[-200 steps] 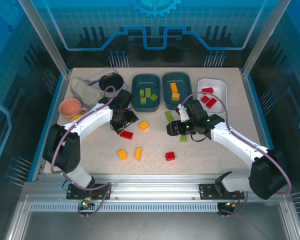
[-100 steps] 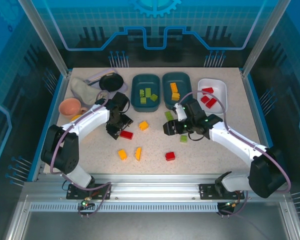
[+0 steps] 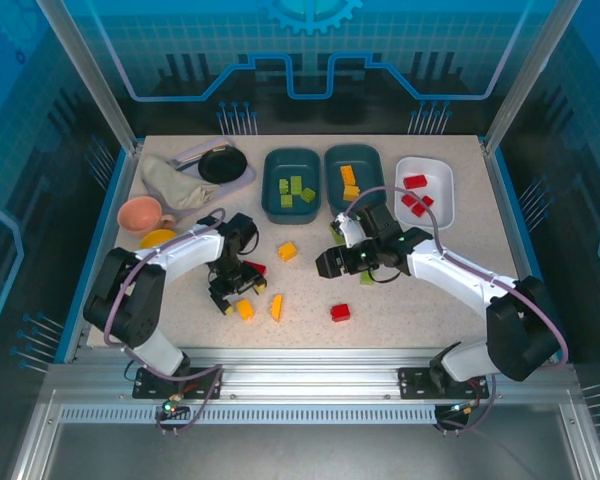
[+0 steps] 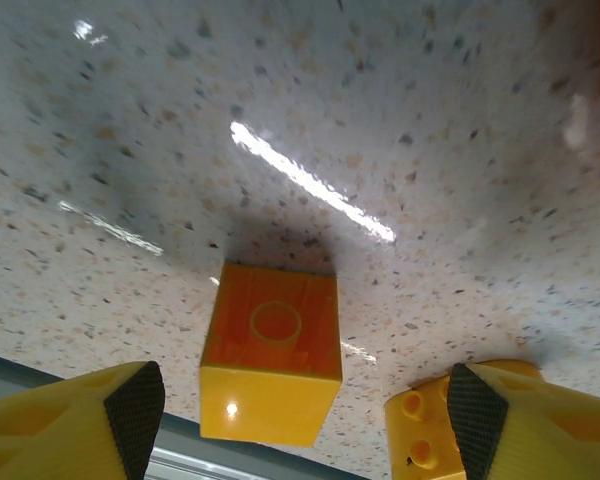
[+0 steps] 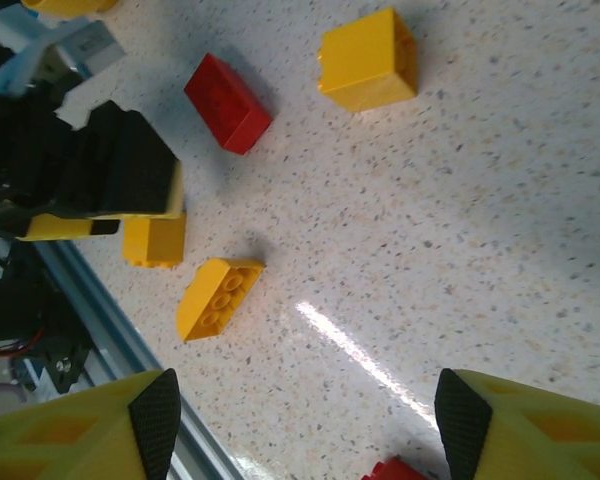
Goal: Sort the legos into containers by color
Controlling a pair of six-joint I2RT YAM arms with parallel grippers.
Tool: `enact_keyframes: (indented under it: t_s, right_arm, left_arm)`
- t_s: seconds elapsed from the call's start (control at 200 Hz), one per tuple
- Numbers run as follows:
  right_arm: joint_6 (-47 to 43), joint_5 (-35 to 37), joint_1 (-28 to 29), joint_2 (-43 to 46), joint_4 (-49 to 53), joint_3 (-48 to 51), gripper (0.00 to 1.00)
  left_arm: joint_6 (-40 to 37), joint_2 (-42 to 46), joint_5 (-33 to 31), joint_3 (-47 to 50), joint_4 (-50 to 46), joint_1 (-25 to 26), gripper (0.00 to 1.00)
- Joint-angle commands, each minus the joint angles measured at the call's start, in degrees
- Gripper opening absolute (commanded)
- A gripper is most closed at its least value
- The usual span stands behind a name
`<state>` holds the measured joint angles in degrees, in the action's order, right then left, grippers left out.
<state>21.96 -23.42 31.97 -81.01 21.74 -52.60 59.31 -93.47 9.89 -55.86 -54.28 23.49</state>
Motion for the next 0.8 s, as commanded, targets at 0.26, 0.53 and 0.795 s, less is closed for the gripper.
enact_keyframes:
  t_s: [0.26,0.53,0.795]
  right_arm:
    - [-0.11,-2.95,0.91,-0.54,-1.74,-0.39,0.70]
    - [-0.09,-2.51,0.33,-1.08,-1.37,-1.88,0.70]
    - [8.15,7.11,-10.78,8.81,-2.07,-0.52,0.67]
  left_arm:
    - [-0.86,-2.22,2.70,1.58,0.92,2.24,0.56]
    - [-0.11,-2.99,1.32,0.76,1.64,2.53,0.36]
    - [-0.23,-0.23,-5.02,-12.34,-0.53,6.08,0.28]
